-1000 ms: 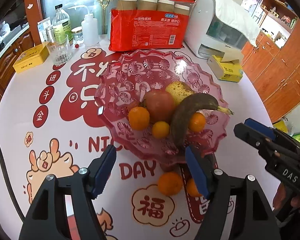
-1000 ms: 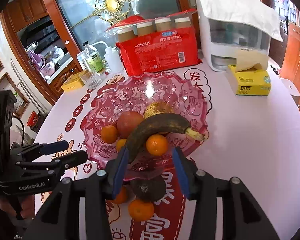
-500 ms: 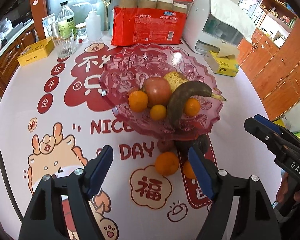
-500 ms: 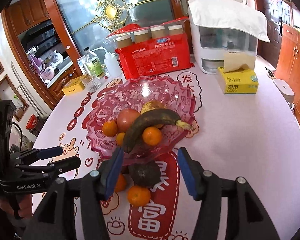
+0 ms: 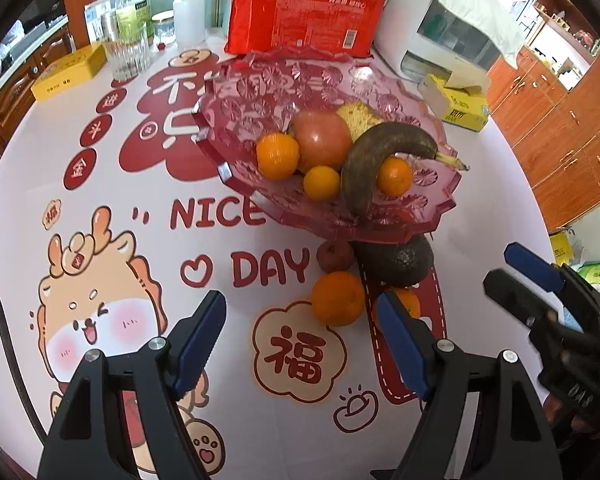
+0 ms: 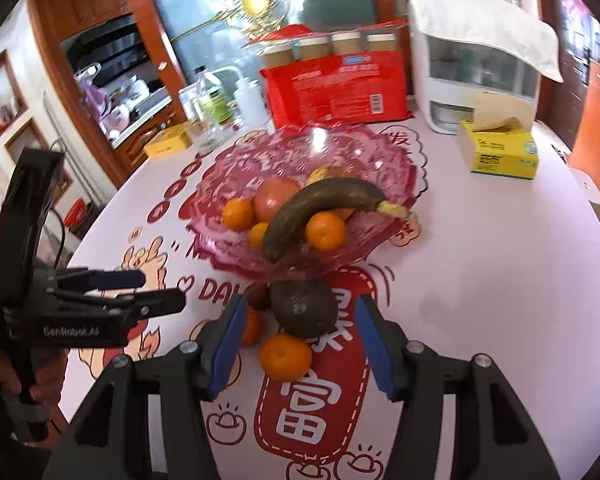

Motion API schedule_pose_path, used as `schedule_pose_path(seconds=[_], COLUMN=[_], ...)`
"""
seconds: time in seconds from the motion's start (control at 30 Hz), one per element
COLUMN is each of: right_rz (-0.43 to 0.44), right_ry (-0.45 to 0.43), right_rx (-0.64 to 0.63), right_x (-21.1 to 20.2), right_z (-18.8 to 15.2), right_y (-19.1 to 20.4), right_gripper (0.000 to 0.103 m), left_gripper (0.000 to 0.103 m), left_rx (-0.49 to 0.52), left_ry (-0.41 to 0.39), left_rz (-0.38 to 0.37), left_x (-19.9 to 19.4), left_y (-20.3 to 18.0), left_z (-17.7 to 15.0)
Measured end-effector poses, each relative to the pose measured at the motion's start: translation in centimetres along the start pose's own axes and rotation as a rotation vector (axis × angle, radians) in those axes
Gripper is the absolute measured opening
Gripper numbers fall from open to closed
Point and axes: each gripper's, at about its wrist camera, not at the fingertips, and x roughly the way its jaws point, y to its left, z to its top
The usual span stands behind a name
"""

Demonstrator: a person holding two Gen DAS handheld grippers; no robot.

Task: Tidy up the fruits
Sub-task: 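Withdraw both tools and approach the last mandarins beside the avocado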

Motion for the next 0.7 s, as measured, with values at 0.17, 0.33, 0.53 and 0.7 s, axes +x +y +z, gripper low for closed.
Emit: schedule_pose_path(seconds=[0.17, 0.33, 0.53, 0.7], right_rz=[-0.006, -0.012, -0.007, 0.010], right_ry=[0.027, 0.069, 0.133, 0.174], right_rx=[-0.076, -0.115, -0.139, -0.166], right_x=[1.2, 3.0, 5.2, 6.4], right_z=[-1.1, -2.4, -3.5, -4.0], right_y=[1.1, 1.6, 2.1, 2.5], right_gripper=[0.057, 0.057, 0.057, 0.057], left_gripper=[0.077, 0.077, 0.077, 0.077], left_rx=[-0.026, -0.048, -0.054, -0.051], left_ry=[0.027, 0.057, 0.106, 0.131], left_rz=[-0.008, -0.022, -0.035, -0.040], left_x=[1.5, 3.1, 5.4, 6.9], left_y=[0.2, 0.3, -0.1, -0.7], left_z=[0.0, 0.1, 0.1, 0.1])
